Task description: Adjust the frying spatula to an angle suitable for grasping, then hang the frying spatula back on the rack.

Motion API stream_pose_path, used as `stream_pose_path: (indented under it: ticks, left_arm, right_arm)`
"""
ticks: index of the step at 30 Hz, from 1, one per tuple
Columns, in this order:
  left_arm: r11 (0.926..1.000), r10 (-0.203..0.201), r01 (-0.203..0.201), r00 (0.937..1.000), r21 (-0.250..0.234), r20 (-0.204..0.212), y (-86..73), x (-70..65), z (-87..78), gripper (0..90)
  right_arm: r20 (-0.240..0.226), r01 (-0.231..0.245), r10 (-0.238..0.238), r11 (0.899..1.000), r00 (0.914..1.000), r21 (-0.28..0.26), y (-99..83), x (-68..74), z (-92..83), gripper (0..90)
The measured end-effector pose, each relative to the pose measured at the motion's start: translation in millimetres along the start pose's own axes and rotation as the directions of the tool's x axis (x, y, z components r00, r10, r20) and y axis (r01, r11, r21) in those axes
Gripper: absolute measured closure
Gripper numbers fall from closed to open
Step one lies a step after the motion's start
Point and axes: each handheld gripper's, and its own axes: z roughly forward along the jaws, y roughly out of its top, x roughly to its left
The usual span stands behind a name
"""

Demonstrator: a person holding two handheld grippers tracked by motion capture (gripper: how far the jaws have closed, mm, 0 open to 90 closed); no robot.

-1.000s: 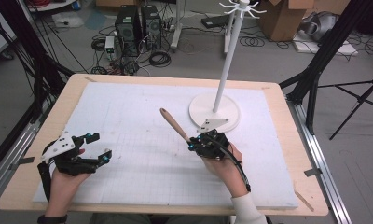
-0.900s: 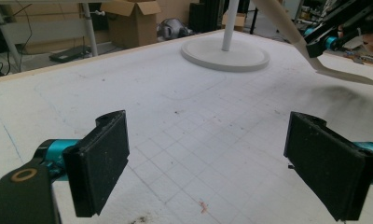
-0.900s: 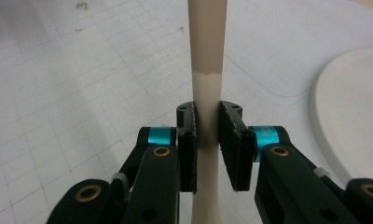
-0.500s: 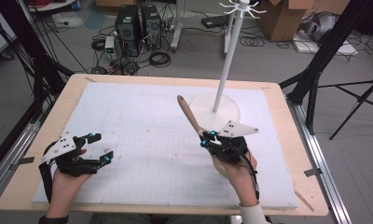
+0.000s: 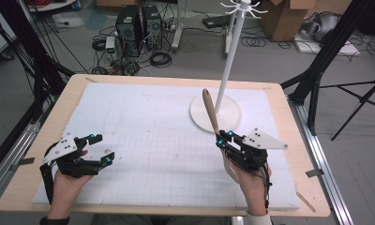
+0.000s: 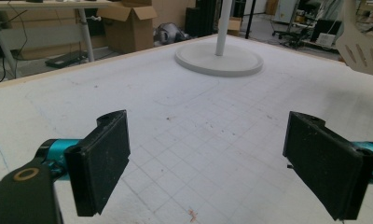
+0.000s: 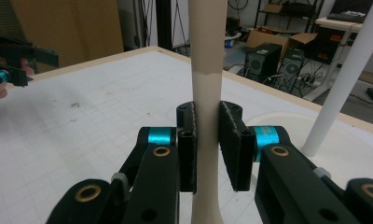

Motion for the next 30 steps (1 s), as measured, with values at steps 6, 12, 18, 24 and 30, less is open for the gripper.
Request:
stream_pose_path:
  ticks: [6, 12, 18, 24, 30]
  left_arm:
    - [1.0000, 0.006, -0.006, 0.9999, 0.002, 0.010, 1.5, -2.3, 4.6, 15.0]
    - [0.9999, -0.002, 0.003, 0.9998, -0.014, 0.021, 4.3, -4.5, 6.9, 15.0]
    - [0.9949, -0.049, 0.054, 0.9968, -0.085, 0.064, 21.5, -18.1, 15.9, 16.0]
    - [0.9878, -0.058, 0.076, 0.9899, -0.136, 0.129, 41.1, -34.6, 34.5, 16.6]
    - [0.9836, -0.049, 0.075, 0.9859, -0.164, 0.160, 60.0, -50.5, 53.1, 17.3]
  right_arm:
    - [0.016, -0.007, 0.008, 1.000, 0.9998, -0.021, -3.7, -2.0, -4.2, 77.3]
    - [0.020, -0.009, 0.009, 0.999, 0.9998, -0.034, -4.5, 0.0, -7.3, 77.3]
    - [0.041, 0.011, -0.008, 0.998, 0.9991, -0.065, -3.6, 4.7, -11.0, 77.3]
    - [0.065, 0.042, -0.036, 0.996, 0.9973, -0.084, -4.1, 9.6, -13.2, 77.3]
    - [0.080, 0.060, -0.051, 0.992, 0.9955, -0.115, -5.4, 13.6, -16.6, 77.3]
